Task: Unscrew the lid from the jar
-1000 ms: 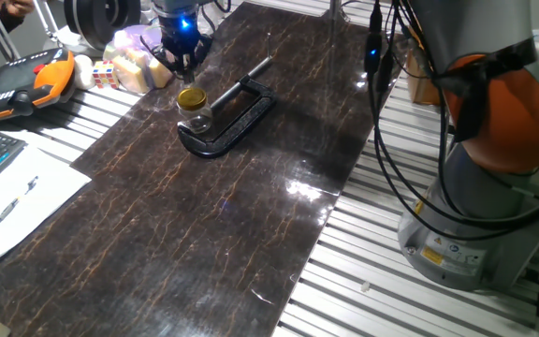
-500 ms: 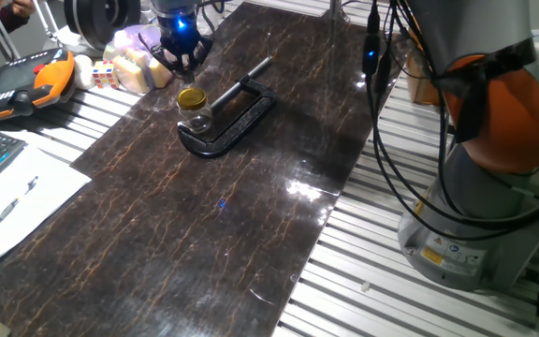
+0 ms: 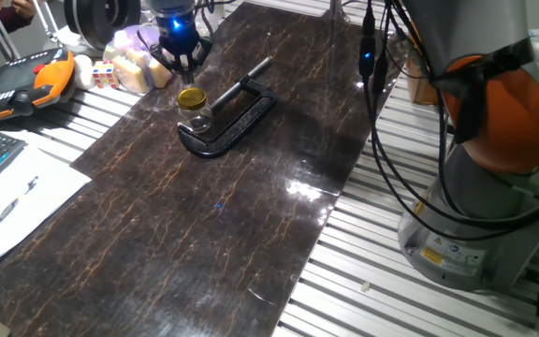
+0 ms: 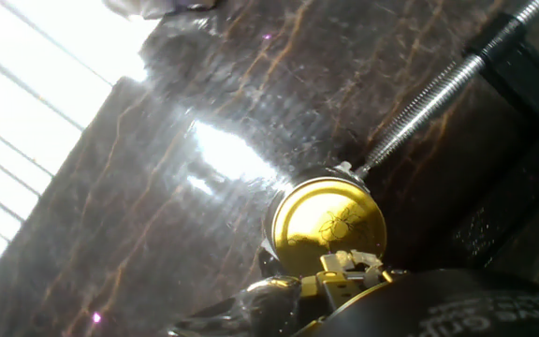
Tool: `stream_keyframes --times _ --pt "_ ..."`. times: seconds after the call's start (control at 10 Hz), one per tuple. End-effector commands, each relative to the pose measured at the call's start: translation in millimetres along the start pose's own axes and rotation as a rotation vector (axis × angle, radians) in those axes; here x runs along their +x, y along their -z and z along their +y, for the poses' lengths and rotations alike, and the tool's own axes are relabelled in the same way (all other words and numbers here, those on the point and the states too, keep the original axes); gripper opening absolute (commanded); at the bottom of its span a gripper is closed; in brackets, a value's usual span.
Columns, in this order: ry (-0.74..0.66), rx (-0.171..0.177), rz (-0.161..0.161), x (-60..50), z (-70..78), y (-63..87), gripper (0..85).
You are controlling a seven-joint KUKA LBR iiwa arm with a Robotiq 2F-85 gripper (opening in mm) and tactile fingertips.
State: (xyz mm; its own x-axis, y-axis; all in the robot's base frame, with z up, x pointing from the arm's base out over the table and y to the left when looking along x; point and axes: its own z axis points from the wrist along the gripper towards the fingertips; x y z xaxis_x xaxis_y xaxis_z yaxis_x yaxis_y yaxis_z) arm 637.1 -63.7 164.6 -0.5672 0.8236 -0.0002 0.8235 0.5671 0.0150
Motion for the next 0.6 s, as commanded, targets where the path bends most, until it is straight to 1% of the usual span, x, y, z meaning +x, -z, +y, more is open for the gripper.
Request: stream_keyframes --times 0.0,0.1,0.2,0.3,0.4,0.5 --pt "-1.020 -0.002 -0.015 0.0 -0.1 -0.2 0.7" --pt "-1.044 -0.013 -0.015 0.0 0.0 -0.4 0.7" --pt "-1.086 -0.017 -0.011 -0.1 0.2 -0.5 0.7" --pt "-1.153 -0.019 -0.011 -0.2 0.4 -0.7 0.7" --pt "-1.198 -0.013 -0.009 -0.3 0.5 -0.7 0.7" --pt "-1.254 -0.039 0.005 -0.5 0.8 -1.1 0.7"
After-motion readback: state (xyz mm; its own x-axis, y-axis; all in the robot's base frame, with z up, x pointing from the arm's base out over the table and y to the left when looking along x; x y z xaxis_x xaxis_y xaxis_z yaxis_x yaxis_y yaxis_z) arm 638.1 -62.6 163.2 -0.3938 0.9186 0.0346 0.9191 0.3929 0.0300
